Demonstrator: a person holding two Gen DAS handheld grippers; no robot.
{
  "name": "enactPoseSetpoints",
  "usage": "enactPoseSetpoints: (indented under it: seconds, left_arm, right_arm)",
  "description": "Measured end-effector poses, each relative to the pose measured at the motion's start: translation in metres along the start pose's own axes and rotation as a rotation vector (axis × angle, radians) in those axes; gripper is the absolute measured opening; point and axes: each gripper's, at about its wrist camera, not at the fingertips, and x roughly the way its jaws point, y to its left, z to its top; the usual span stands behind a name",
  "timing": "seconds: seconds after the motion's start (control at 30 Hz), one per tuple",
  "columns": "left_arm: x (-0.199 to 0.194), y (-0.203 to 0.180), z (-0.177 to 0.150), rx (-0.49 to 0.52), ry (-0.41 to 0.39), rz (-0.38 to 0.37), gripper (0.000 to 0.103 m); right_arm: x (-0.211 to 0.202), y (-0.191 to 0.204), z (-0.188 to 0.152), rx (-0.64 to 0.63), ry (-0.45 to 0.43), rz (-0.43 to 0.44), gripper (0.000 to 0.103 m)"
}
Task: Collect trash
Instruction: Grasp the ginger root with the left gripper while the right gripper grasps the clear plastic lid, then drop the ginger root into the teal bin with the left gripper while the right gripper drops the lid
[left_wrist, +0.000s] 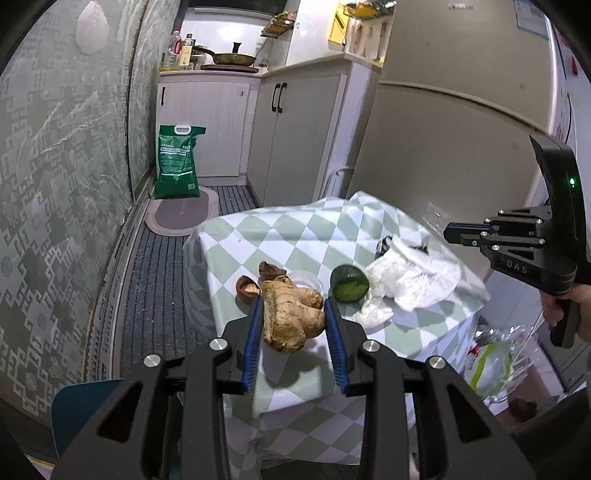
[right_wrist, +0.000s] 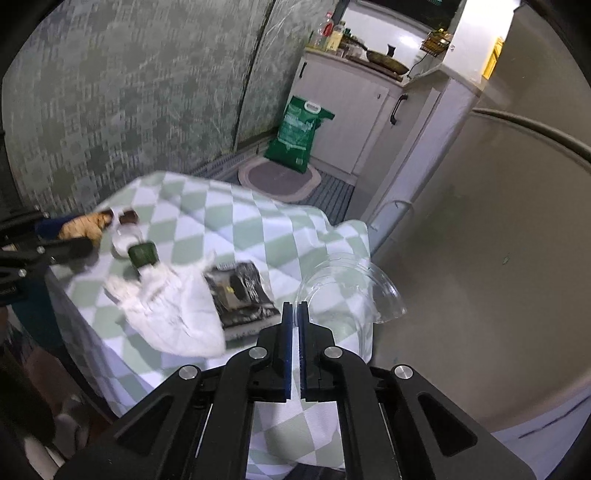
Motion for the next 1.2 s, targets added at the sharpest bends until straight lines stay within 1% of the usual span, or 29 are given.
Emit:
enactPoseSetpoints:
  seconds: [0.13,0.23,0.33,0.43,0.9,1.2]
  left_arm:
    - [-0.01,0.008,0.004,-0.038,-0.022,-0.02,0.035]
    - [-0.016,0.016,0.006,-0.062,-0.025,-0.027,0.035]
    - [-0.023,0.023,0.005,-0.076,-0.022,-0.021,0.035]
    - [-0.034,0.031,0.003,-0.075,-0.028,-0.003,0.035]
    - [-0.071,0.078,-0.008,-0.097,-0.03,0.097,0.035]
    - [-0.086,0.107,-0.019,-0.121,0.008,0.138,0.035]
  right_arm:
    - [-0.014,0.001,0.006,0.025,-0.038,0.037,0.002]
    - [-0.025,0.005,0.015,0.049,-0.073,0.089,0.002]
    - [-0.028,0.015,0.023,0.06,-0.09,0.136,0.002]
    - [-0.028,0.027,0.031,0.058,-0.096,0.168,0.002]
    - [-0.029,0.093,0.066,-0.018,-0.119,0.267,0.002]
    - [-0.026,0.139,0.085,-0.072,-0.118,0.338,0.002]
